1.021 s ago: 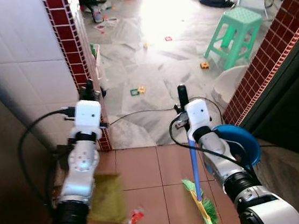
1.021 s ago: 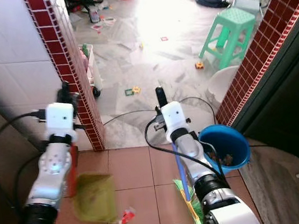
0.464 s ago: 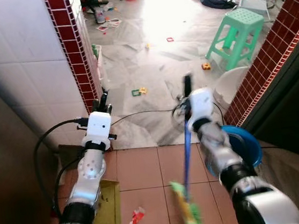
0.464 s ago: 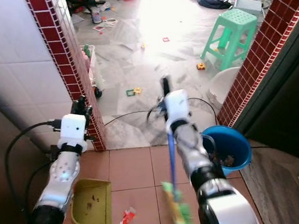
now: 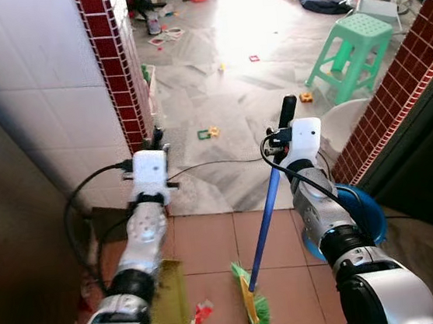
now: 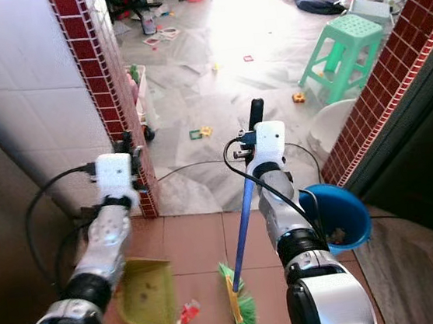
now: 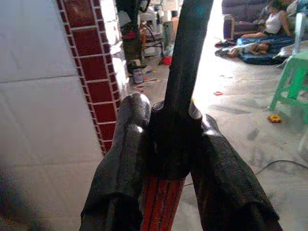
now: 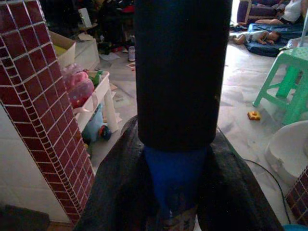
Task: Sweep floor
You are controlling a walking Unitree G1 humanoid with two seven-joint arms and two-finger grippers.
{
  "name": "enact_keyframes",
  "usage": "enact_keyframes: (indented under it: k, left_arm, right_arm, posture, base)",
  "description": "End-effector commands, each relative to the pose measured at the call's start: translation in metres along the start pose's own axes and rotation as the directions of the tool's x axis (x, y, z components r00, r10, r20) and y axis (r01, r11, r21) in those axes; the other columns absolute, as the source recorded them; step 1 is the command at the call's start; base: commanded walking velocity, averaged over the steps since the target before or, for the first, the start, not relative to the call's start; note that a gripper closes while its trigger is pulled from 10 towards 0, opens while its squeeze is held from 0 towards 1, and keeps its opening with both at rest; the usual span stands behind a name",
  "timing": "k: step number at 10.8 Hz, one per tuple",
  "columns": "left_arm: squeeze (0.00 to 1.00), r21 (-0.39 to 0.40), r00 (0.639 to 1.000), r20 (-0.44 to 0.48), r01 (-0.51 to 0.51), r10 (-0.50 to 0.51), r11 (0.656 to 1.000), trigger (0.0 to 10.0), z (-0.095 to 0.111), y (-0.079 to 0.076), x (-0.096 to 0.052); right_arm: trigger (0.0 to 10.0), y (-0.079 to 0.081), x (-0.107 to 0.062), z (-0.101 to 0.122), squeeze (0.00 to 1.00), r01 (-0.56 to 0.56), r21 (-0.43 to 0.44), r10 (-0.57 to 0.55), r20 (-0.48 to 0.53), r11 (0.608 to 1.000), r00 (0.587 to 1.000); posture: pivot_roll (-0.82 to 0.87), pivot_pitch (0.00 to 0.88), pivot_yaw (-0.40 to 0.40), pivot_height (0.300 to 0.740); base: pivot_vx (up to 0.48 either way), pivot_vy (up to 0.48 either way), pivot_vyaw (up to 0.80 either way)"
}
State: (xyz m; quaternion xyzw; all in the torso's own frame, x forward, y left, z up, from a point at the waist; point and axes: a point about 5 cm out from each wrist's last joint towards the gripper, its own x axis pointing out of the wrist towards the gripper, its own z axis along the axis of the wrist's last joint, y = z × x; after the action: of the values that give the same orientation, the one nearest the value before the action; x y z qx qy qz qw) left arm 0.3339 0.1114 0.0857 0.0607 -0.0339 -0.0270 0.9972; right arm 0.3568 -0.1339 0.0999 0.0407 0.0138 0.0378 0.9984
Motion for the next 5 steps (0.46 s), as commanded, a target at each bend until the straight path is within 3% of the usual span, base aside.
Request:
enact_keyframes:
  k: [1, 4, 5]
  left_arm:
    - [0.00, -0.144, 0.996, -0.087, 0.012, -0.025, 0.989, 10.0, -0.013, -0.019, -0.006]
    - [0.00, -0.230, 0.987, -0.110, 0.090, -0.117, 0.969, 10.0, -0.009, -0.045, -0.003]
    - [0.00, -0.222, 0.983, -0.115, 0.115, -0.143, 0.968, 10.0, -0.010, -0.051, -0.004]
  right_arm:
    - [10.0, -0.003, 0.004, 0.011, 0.00, 0.036, 0.013, -0.036, 0.025, 0.999, 0.999]
    - [10.0, -0.014, 0.002, 0.004, 0.00, 0.103, -0.018, -0.103, -0.011, 0.995, 0.995]
    - [10.0, -0.016, 0.002, 0.004, 0.00, 0.113, -0.023, -0.113, -0.012, 0.993, 0.994]
  posture:
    - [-0.01, 0.000, -0.042, 0.740]
    - [-0.02, 0.000, -0.030, 0.740]
    - [-0.03, 0.000, -0.027, 0.740]
  base:
    - [0.000, 0.000, 0.00]
    - [0.000, 0.000, 0.00]
    - [0.000, 0.000, 0.00]
